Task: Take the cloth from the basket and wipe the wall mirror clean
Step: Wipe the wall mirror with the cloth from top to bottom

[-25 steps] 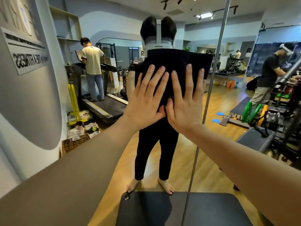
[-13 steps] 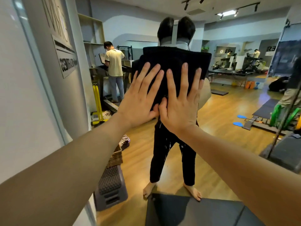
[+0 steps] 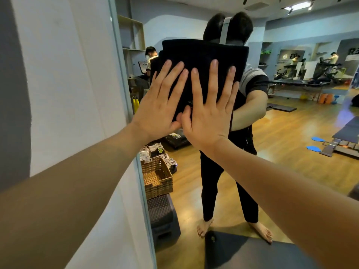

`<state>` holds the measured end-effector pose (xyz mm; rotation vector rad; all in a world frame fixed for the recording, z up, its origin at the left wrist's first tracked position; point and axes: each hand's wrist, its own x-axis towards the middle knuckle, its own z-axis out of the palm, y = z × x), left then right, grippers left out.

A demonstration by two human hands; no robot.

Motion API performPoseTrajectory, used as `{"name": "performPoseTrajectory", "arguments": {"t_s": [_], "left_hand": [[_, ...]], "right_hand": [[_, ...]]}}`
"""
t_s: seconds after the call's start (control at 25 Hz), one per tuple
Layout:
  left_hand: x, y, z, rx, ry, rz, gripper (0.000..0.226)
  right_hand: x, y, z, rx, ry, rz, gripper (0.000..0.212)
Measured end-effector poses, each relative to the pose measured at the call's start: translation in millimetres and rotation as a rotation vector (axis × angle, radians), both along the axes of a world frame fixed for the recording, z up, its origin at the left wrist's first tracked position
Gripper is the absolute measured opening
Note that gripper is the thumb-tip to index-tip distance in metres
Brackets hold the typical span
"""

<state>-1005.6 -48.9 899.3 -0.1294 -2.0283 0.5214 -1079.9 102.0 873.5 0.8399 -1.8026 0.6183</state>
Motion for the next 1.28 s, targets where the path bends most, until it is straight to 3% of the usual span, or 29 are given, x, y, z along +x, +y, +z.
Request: {"name": "performPoseTrajectory", "arguments": {"t_s": [0.32,0.68,1.04,1.28], "left_hand": [[31.5,-60.6,-4.0,0.011,0.039,-0.018,0.074],[27.4,-65.8,-18.3,-0.013,0.115,-0.04,0.074],[41.7,-58.8,-150.9,0.054,-0.019,0.034,0.084],[11.7,10.1,-194.7,0.171,-0.044,0.026,0.081]], "right_hand": [[32.0,-59.3,-0.5,0.033,0.038,0.006,0.08],[28.8,-64.1,-15.2,-0.012,0.093,0.085,0.076],[20.9,-49.1,-143.8,0.105,0.124,0.171,0.065],[-7.3,6.0,-177.4,0.175,0.143,0.149,0.067]]}}
